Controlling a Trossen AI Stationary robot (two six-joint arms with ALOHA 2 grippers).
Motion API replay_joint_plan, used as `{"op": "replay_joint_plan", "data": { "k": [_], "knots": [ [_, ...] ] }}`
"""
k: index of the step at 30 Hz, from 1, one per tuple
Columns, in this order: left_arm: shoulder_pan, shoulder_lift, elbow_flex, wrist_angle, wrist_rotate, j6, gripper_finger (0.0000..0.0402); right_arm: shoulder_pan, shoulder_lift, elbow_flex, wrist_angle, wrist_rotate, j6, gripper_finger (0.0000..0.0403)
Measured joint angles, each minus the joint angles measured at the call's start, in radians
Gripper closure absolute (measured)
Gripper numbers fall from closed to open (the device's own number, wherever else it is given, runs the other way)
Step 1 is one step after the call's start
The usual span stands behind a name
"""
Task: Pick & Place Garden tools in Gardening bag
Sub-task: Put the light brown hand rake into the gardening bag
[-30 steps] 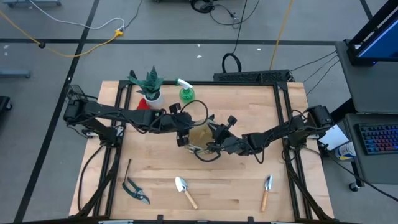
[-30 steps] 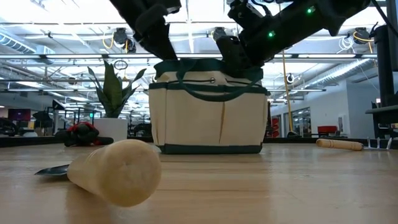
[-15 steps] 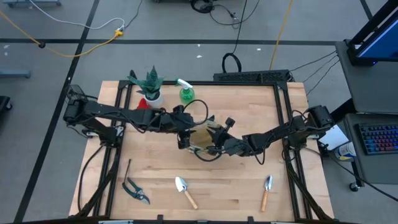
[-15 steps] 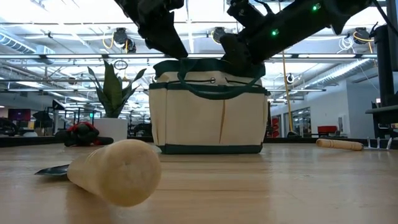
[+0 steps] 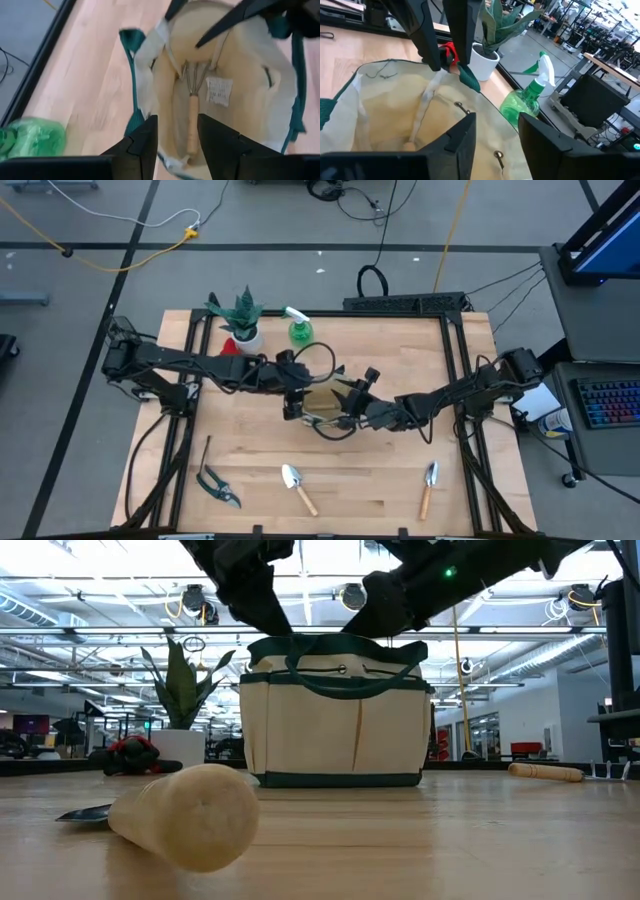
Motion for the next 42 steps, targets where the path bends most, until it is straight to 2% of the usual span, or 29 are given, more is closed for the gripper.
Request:
{"op": "replay_joint_plan", "data": {
  "k": [7, 9, 16, 21, 27, 30, 36, 42],
  "knots": [
    [0.0, 0.0, 0.0, -0.04, -0.001, -0.004, 0.0257, 0.001, -0.015, 0.0, -0.029, -0.006, 0.004, 0.0262],
    [0.0, 0.0, 0.0, -0.04, -0.001, -0.004, 0.0257, 0.001, -0.027, 0.001, -0.037, -0.04, 0.011, 0.0261],
    [0.0, 0.0, 0.0, -0.044, -0.001, 0.0, 0.0257, 0.025, -0.113, 0.0, -0.129, -0.053, 0.028, 0.0263],
    [0.0, 0.0, 0.0, -0.046, -0.001, 0.001, 0.0257, 0.032, -0.206, 0.0, -0.33, -0.053, 0.182, 0.0263],
    [0.0, 0.0, 0.0, -0.047, -0.001, 0.002, 0.0257, 0.032, -0.301, 0.001, -0.598, -0.054, 0.501, 0.0263],
    [0.0, 0.0, 0.0, -0.047, -0.002, 0.005, 0.0257, 0.032, -0.325, 0.001, -0.708, -0.058, 0.566, 0.0263],
    [0.0, 0.0, 0.0, -0.065, -0.002, 0.005, 0.0257, 0.027, -0.342, 0.0, -0.917, -0.215, 0.566, 0.0264],
    [0.0, 0.0, 0.0, -0.066, -0.002, 0.014, 0.0257, 0.006, -0.345, 0.0, -1.077, -0.468, 0.567, 0.0264]
  ]
}}
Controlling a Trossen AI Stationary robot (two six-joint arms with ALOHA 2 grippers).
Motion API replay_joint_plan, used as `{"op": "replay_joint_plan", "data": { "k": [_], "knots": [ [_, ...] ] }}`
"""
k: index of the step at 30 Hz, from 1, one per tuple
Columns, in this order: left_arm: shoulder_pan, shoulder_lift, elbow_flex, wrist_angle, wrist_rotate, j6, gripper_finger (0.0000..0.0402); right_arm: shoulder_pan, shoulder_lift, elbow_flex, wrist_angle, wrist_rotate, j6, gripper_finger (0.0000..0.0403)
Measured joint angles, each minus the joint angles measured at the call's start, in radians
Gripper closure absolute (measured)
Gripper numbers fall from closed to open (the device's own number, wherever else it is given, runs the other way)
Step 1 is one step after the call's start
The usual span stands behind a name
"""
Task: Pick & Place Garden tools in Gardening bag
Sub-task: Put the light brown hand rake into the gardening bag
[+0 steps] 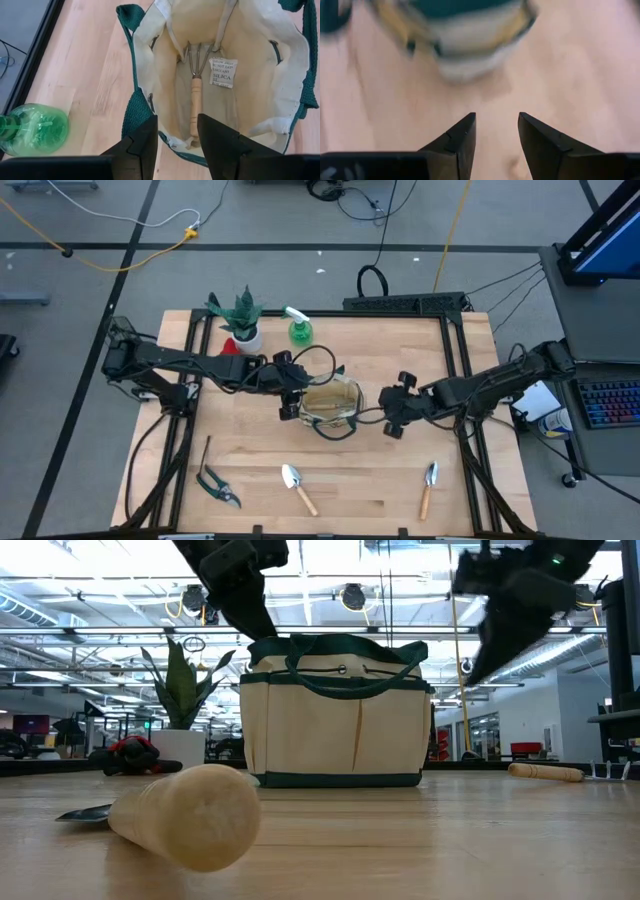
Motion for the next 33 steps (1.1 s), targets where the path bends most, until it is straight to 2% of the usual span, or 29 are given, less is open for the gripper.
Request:
{"op": "replay_joint_plan", "data": {
  "k": [9, 12, 17, 25, 33],
  "knots": [
    [0.0, 0.0, 0.0, 0.0, 0.0, 0.017, 0.0257, -0.089, 0.0, 0.0, -0.343, -0.176, 0.054, 0.0264],
    [0.0, 0.0, 0.0, 0.001, 0.0, 0.017, 0.0257, -0.144, 0.0, -0.017, -0.385, -0.218, 0.034, 0.0264],
    [0.0, 0.0, 0.0, 0.002, -0.001, 0.039, 0.0257, -0.256, 0.0, -0.084, -0.327, -0.335, -0.064, 0.0264],
    [0.0, 0.0, 0.0, 0.005, -0.002, 0.038, 0.0257, -0.415, 0.0, -0.185, -0.174, -0.343, -0.208, 0.0264],
    [0.0, 0.0, 0.0, 0.005, -0.002, 0.057, 0.0257, -0.468, 0.001, -0.21, -0.126, -0.423, -0.223, 0.0264]
  ]
}}
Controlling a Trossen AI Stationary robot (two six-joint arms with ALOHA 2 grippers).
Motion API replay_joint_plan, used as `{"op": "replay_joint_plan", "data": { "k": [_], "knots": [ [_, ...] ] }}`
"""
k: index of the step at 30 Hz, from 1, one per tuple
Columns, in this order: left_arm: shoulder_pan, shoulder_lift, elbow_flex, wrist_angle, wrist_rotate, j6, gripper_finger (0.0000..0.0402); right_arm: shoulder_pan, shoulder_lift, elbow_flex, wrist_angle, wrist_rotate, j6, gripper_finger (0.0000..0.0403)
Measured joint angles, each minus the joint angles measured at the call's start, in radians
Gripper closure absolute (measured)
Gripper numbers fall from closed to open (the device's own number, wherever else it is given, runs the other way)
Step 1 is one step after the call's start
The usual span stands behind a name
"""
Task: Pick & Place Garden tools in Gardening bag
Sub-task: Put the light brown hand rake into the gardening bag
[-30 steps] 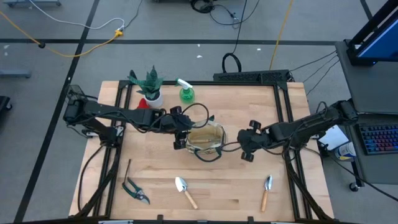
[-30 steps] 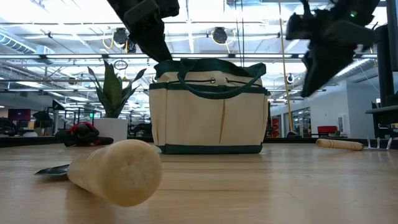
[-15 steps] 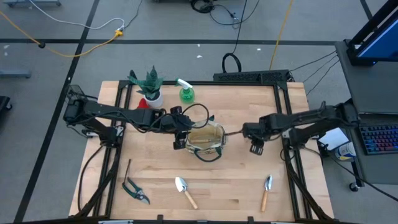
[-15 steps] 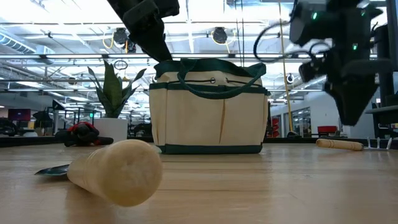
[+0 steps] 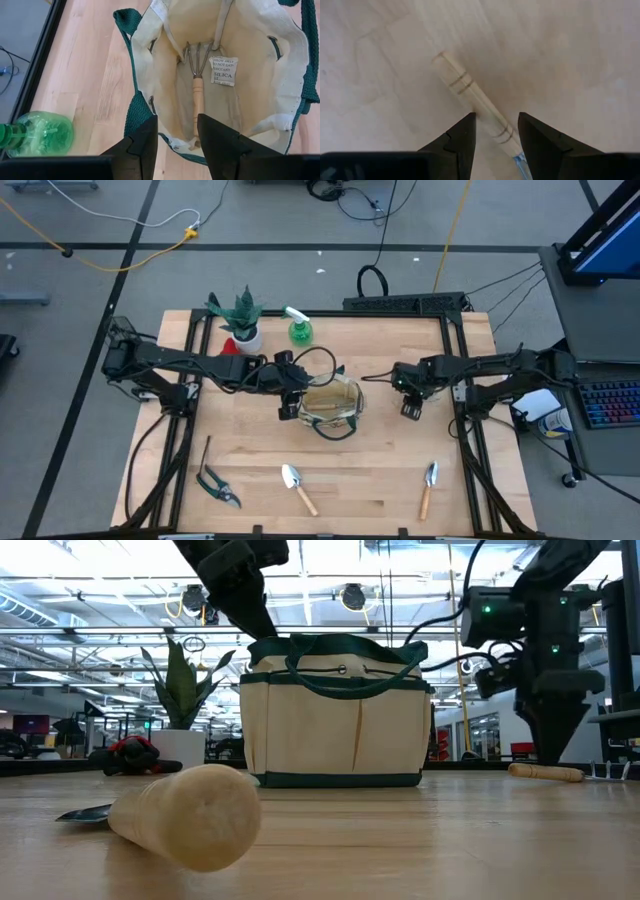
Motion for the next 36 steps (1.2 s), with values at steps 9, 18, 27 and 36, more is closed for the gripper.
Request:
{"op": "replay_joint_plan", "data": {
  "k": [9, 18, 27, 36],
  "knots": [
    [0.0, 0.0, 0.0, 0.0, 0.0, 0.012, 0.0257, 0.001, 0.0, -0.087, 0.159, -0.022, 0.023, 0.0264],
    [0.0, 0.0, 0.0, 0.0, 0.0, 0.012, 0.0257, 0.003, -0.004, -0.153, 0.234, 0.006, 0.011, 0.0295],
    [0.0, 0.0, 0.0, -0.001, 0.0, 0.017, 0.0257, 0.008, -0.003, -0.155, 0.24, 0.049, 0.036, 0.0345],
    [0.0, 0.0, 0.0, -0.074, -0.001, 0.008, 0.0257, 0.114, -0.001, -0.104, 0.26, 0.199, 0.058, 0.0343]
  ]
}}
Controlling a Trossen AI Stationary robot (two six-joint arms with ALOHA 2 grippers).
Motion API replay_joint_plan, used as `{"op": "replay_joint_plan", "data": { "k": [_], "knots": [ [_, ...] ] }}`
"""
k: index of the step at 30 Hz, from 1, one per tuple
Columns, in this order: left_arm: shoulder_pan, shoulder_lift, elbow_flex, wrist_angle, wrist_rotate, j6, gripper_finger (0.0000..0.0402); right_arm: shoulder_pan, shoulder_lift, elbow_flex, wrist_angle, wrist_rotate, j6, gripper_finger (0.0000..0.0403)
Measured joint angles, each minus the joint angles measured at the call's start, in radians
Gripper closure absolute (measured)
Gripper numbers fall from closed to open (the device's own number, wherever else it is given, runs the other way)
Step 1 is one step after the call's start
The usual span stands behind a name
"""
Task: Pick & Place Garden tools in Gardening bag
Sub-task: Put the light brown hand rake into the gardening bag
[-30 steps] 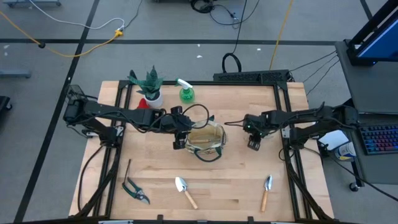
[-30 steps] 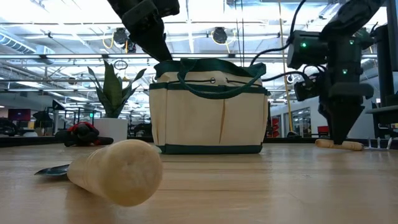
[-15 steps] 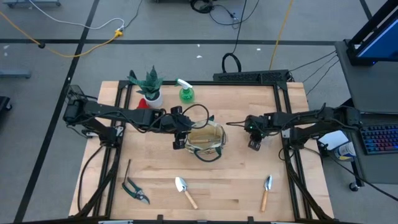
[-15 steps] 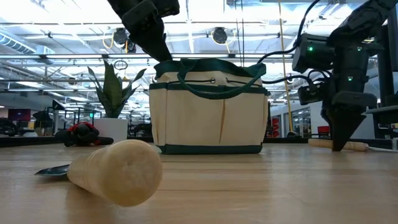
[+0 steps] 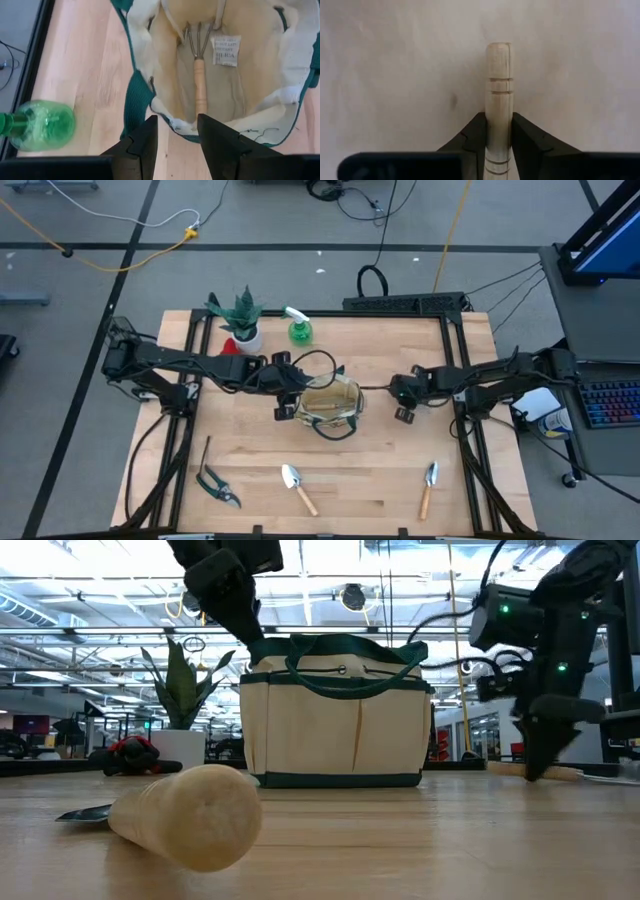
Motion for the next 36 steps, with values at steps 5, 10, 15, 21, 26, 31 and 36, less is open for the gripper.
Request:
{"op": "replay_joint_plan", "data": {
  "k": [5, 10, 15, 21, 26, 31, 36],
  "knots": [
    [0.0, 0.0, 0.0, -0.015, 0.0, -0.048, 0.0257, 0.047, -0.009, 0.069, 0.005, 0.082, 0.0, 0.0344],
    [-0.002, 0.0, 0.0, -0.02, 0.0, -0.05, 0.0257, 0.094, -0.01, 0.126, 0.002, 0.157, -0.053, 0.0344],
    [-0.002, 0.0, 0.0, -0.041, -0.002, -0.063, 0.0257, 0.151, -0.011, 0.188, 0.012, 0.279, -0.107, 0.0344],
    [-0.01, 0.0, 0.0, -0.048, -0.077, -0.067, 0.0257, 0.196, -0.011, 0.265, 0.041, 0.354, -0.182, 0.0344],
    [-0.036, -0.031, 0.0, -0.035, -0.088, -0.063, 0.0257, 0.22, -0.011, 0.33, 0.047, 0.48, -0.259, 0.0344],
    [-0.059, -0.09, 0.0, -0.03, -0.157, -0.074, 0.0257, 0.24, -0.011, 0.362, 0.228, 0.566, -0.388, 0.0344],
    [-0.073, -0.148, 0.0, -0.048, -0.223, -0.087, 0.0257, 0.26, 0.004, 0.362, 0.473, 0.564, -0.566, 0.0344]
  ]
}}
